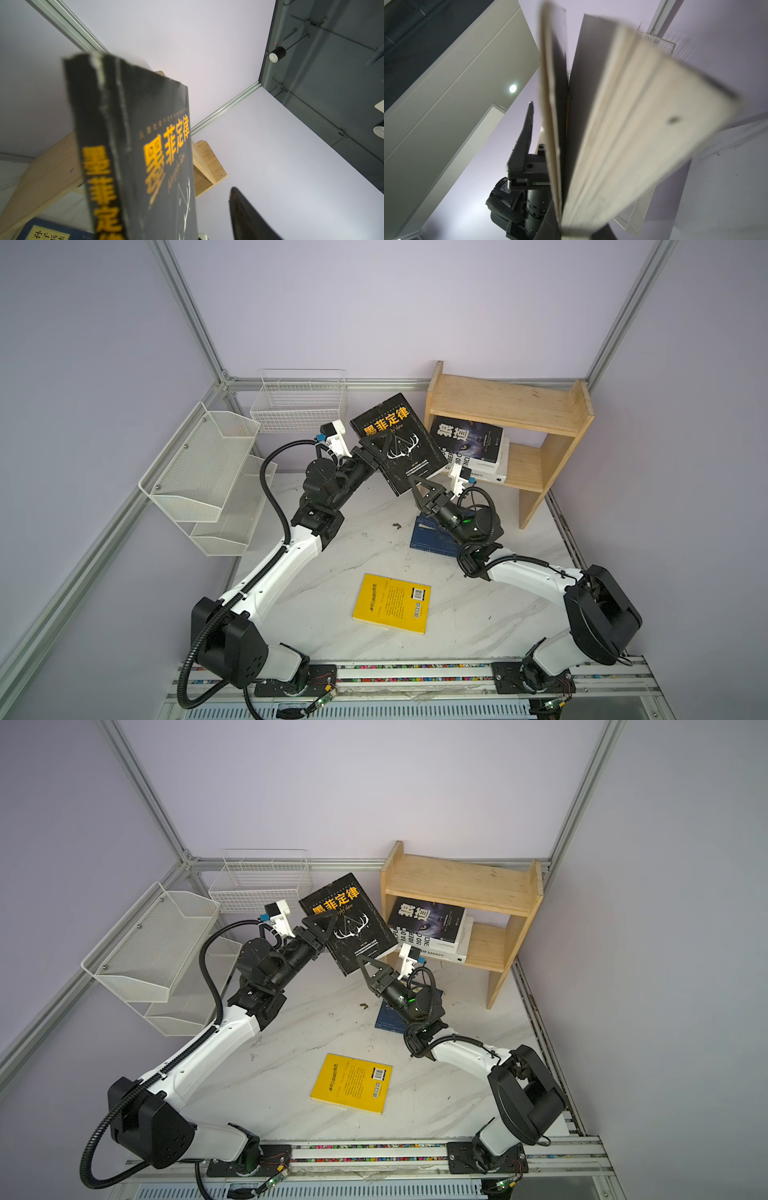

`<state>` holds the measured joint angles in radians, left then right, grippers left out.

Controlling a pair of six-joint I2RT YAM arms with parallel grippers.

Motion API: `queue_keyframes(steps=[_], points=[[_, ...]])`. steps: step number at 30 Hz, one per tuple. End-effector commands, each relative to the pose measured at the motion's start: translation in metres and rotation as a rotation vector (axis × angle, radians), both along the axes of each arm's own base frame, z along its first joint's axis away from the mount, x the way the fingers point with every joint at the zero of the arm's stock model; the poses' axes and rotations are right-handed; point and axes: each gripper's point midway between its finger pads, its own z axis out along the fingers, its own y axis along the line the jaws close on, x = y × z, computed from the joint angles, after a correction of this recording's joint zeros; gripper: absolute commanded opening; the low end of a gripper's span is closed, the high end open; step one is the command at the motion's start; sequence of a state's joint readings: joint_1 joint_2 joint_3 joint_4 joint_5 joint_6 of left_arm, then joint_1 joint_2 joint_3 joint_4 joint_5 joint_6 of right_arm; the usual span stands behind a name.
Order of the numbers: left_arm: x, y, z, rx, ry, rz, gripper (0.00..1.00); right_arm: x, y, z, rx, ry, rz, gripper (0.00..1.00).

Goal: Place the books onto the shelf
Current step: 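Carry the black book toward the shelf's bottom tier with both grippers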

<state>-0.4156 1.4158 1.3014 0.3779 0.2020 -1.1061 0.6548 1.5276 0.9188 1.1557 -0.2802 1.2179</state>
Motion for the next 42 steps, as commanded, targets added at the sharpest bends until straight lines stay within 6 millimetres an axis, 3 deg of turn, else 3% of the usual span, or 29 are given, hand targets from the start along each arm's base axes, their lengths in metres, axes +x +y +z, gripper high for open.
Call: queue_keyframes(steps=[1,4,5,8,14,18,21,24,28,37,42], points=[[-0.015,0.017,0.062,-0.025,-0.124,-0.018,0.81,-0.014,-0.023,0.04,-0.025,-0.113,0.037,0.14],[0.007,0.02,0.044,-0.012,-0.057,-0.1,0.85,-0.02,-0.041,0.044,-0.098,-0.144,0.094,0.15],[0.01,0.022,0.041,-0.003,-0.043,-0.129,0.88,-0.027,-0.051,0.052,-0.114,-0.165,0.113,0.15],[0.015,0.023,0.035,0.043,-0.024,-0.22,0.94,-0.029,-0.067,0.049,-0.208,-0.13,0.162,0.16],[0.004,-0.001,0.045,0.097,-0.072,-0.485,0.93,-0.037,-0.082,0.052,-0.311,-0.132,0.221,0.17],[0.0,-0.009,0.047,0.106,-0.082,-0.555,0.9,-0.036,-0.085,0.051,-0.321,-0.128,0.243,0.17],[-0.002,-0.01,0.046,0.107,-0.078,-0.563,0.77,-0.031,-0.086,0.049,-0.328,-0.115,0.248,0.18],[-0.001,-0.011,0.043,0.107,-0.068,-0.568,0.53,-0.025,-0.086,0.047,-0.333,-0.113,0.249,0.18],[0.001,-0.014,0.037,0.107,-0.045,-0.576,0.3,-0.02,-0.085,0.046,-0.334,-0.112,0.252,0.18],[0.005,-0.019,0.034,0.101,-0.037,-0.552,0.0,-0.008,-0.089,0.03,-0.33,-0.075,0.197,0.24],[0.012,-0.01,0.046,0.066,-0.081,-0.446,0.0,-0.006,-0.102,0.02,-0.258,-0.021,0.099,0.53]])
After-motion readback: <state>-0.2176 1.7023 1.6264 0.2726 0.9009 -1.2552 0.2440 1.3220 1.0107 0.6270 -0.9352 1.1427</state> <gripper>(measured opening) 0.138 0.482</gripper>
